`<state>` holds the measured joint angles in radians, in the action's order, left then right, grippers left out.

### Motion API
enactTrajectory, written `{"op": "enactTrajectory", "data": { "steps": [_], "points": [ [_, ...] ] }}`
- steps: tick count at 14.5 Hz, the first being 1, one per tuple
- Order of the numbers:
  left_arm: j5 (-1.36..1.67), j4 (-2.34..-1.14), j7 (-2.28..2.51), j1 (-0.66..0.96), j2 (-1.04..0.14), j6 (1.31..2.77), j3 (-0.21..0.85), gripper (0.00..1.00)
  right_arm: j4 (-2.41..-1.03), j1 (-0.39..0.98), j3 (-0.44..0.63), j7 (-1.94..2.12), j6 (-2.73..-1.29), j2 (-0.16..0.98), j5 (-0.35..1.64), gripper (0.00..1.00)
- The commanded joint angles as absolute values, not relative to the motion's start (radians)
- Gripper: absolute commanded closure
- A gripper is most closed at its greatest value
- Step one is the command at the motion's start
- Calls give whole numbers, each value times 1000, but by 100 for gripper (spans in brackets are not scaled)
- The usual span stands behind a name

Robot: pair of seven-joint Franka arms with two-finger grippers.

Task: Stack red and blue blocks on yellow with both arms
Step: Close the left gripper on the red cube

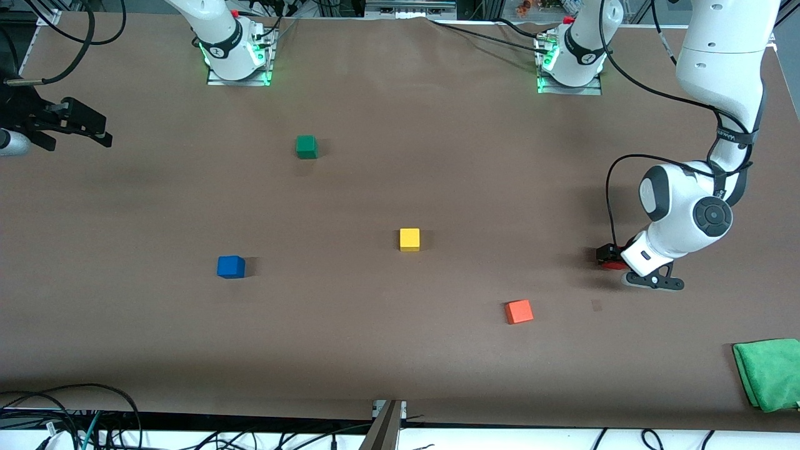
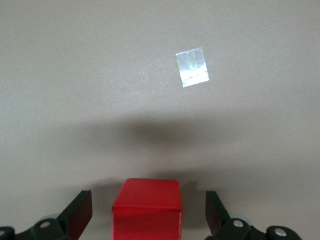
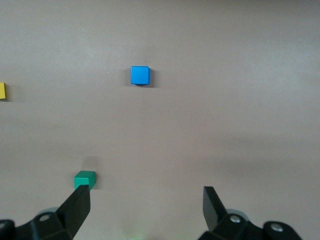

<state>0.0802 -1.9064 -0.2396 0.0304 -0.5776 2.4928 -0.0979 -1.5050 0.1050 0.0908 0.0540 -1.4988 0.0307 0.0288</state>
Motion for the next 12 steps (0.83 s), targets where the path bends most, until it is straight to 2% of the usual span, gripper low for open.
{"op": "enactTrajectory", "data": {
  "steps": [1, 6, 7, 8, 9, 12],
  "points": [
    [106, -1894, -259, 28, -595, 2487, -100, 0, -1499, 104, 91, 66, -1489, 28, 25, 0],
    [106, -1898, -259, 26, -604, 2490, -100, 0, -1499, 104, 91, 66, -1489, 28, 25, 0],
    [106, -1898, -259, 26, -604, 2490, -100, 2, -1499, 104, 91, 66, -1489, 28, 25, 0],
    [106, -1896, -259, 26, -604, 2490, -100, 15, -1499, 104, 91, 66, -1489, 28, 25, 0],
    [106, -1896, -259, 26, -604, 2488, -100, 20, -1499, 104, 91, 66, -1489, 28, 25, 0],
    [106, -1896, -259, 25, -597, 2484, -100, 19, -1499, 104, 91, 66, -1489, 28, 26, 0]
  ]
}}
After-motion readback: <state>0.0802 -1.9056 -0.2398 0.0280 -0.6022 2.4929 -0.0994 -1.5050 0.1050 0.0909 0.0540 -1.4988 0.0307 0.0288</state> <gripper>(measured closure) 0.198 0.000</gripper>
